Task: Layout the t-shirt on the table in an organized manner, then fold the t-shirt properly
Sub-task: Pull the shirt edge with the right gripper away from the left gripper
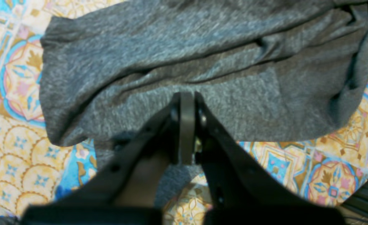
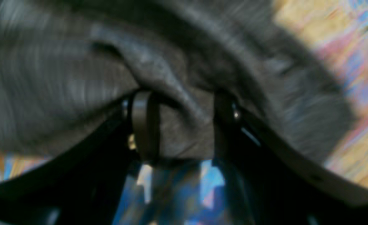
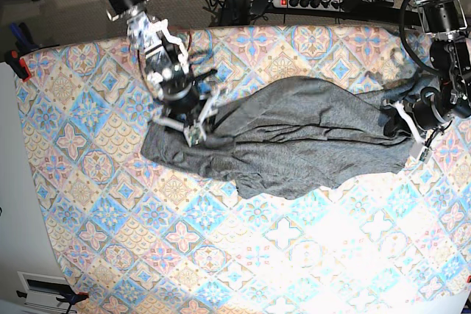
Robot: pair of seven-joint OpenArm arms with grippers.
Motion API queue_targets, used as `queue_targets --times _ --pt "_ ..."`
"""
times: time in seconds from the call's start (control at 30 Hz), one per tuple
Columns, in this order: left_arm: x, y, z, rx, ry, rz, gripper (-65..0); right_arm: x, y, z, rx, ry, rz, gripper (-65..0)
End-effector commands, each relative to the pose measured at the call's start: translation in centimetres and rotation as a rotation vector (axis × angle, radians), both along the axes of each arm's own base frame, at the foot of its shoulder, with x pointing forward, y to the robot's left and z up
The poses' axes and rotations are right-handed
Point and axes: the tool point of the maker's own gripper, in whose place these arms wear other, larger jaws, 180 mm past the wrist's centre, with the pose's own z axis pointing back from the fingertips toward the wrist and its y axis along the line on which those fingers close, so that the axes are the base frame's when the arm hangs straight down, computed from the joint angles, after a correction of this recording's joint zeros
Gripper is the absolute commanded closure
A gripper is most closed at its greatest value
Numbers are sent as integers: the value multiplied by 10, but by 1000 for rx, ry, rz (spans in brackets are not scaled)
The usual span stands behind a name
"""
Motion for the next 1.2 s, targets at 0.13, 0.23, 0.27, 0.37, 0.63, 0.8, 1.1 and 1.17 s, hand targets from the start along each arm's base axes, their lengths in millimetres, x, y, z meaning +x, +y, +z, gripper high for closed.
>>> queue_targets --times 0.13,0.23,0.27,0.37,0.63,0.8,1.1,1.17 --pt "10 5 17 5 -52 -2 0 11 3 20 16 -66 1 -94" --pt "10 5 17 5 -52 -2 0 17 6 44 45 -123 0 0" --pt "10 4 17 5 -51 -4 0 21 5 57 58 -154 -6 0" --pt "10 4 16 5 -51 -5 0 9 -4 64 82 -164 -39 0" --pt "10 -8 11 -37 -55 2 0 -23 -34 79 112 -178 -137 0" --pt "13 -11 8 -36 -56 14 0 -62 -57 56 109 -145 -204 0" --pt "15 20 -25 94 57 334 0 -89 -80 54 145 -198 -327 0" --pt "16 17 -25 92 54 329 0 -90 -80 53 146 -193 -329 0"
